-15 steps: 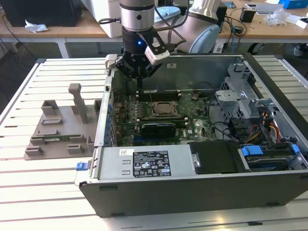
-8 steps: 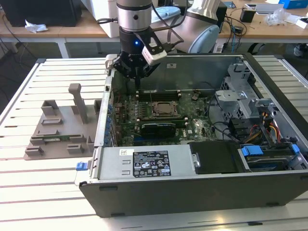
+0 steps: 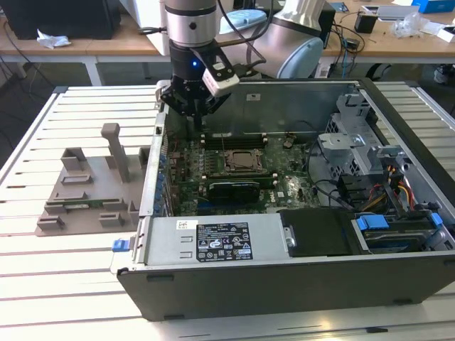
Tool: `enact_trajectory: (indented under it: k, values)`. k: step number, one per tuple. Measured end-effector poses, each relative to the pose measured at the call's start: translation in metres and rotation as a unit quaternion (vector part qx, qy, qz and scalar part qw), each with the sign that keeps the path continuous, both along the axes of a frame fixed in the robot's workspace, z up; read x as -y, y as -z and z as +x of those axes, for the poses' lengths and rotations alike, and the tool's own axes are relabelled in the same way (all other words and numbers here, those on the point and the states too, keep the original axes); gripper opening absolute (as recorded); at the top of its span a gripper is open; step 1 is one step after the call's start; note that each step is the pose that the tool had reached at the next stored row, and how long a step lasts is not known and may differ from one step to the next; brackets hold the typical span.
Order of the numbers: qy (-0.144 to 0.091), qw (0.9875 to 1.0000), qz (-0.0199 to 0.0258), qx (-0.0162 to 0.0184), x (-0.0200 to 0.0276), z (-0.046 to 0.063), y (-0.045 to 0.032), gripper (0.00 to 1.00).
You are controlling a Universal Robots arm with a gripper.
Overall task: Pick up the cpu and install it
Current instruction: 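Install the first cpu locking lever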
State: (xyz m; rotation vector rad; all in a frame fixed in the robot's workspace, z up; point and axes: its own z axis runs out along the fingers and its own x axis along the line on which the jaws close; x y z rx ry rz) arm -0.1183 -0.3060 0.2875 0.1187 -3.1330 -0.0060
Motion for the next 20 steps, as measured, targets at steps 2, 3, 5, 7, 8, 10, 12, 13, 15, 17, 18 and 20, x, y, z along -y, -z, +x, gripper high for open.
enact_trajectory:
  k: [2,3,5,7,8,10,12,13,15,17,18,20]
  values:
    - [0.0,1.0,0.0004,0.0,-0.0001,-0.003,0.0002,0.11]
    - [0.0,1.0,0.0006,0.0,-0.0003,-0.005,0.0004,0.11]
    - [0.0,1.0,0.0008,-0.0001,-0.0023,-0.006,0.0018,0.11]
    - [0.0,1.0,0.0011,0.0,-0.0056,-0.005,0.0035,0.11]
    - [0.0,1.0,0.0017,-0.0001,-0.0083,-0.004,0.0046,0.11]
    - [0.0,1.0,0.0022,-0.0005,-0.0114,0.0,0.0057,0.11]
    - [0.0,1.0,0.0022,-0.0021,-0.0155,0.011,0.0075,0.11]
    - [0.0,1.0,0.0023,-0.0023,-0.0164,0.013,0.008,0.11]
    - [0.0,1.0,0.0022,-0.0039,-0.0196,0.019,0.0105,0.11]
    - [0.0,1.0,0.0023,-0.006,-0.0227,0.026,0.0145,0.11]
    - [0.0,1.0,0.0023,-0.0063,-0.0231,0.028,0.0153,0.11]
    - [0.0,1.0,0.0023,-0.008,-0.0253,0.035,0.0191,0.11]
